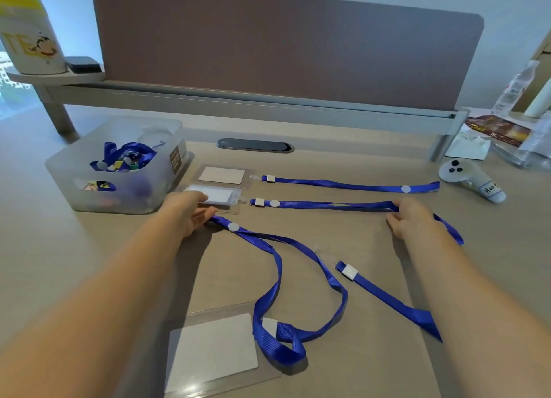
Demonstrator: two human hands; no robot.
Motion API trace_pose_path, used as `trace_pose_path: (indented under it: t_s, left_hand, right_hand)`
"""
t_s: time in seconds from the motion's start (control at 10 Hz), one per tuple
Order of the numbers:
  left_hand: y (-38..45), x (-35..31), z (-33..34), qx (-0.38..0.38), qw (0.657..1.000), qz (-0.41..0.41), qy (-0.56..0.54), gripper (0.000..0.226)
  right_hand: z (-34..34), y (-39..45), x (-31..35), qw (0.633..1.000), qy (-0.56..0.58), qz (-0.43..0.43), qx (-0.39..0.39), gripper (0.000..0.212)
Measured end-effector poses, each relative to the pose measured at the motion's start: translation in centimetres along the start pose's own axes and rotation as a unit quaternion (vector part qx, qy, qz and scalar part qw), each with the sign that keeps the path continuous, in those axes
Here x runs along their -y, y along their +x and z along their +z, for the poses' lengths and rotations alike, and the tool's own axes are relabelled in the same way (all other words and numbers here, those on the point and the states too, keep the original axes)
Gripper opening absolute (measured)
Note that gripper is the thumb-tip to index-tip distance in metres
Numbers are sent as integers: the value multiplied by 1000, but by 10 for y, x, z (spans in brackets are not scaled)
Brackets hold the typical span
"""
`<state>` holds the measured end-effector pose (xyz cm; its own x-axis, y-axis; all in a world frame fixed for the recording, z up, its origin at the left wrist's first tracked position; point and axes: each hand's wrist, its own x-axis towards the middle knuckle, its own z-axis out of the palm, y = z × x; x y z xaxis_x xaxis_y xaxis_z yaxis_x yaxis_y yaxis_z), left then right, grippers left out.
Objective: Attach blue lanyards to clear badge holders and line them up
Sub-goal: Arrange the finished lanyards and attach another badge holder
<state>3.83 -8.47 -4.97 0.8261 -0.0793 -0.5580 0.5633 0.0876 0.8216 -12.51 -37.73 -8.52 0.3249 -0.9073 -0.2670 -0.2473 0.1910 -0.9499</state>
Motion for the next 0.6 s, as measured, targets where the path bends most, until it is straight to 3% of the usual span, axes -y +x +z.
trace_pose_path:
  t_s: [0.1, 0.2, 0.3, 0.4, 0.5, 0.6]
  left_hand:
    - [-6, 3, -12, 0, 985, 70, 158, 34]
    - [-11, 8, -24, -19, 930, 157, 333, 23]
    - [-21, 13, -35, 12, 841, 293, 454, 24]
    - [-44, 21, -49, 107, 774, 322, 535, 32]
    - [-68, 33, -66, 183, 714, 272, 619, 48]
    - [-83, 50, -79, 187, 642, 246, 702, 66]
  right_hand:
    - [10, -38, 23, 996, -50, 35, -63, 22]
    - [16, -71, 28, 988, -147, -48, -3, 28]
    - [29, -116, 27, 962, -206, -150, 98, 20]
    - [43, -154, 21, 922, -261, -207, 195, 25]
    - [52, -182, 8, 900, -295, -226, 227, 24]
    - [51, -201, -2, 883, -325, -244, 237, 26]
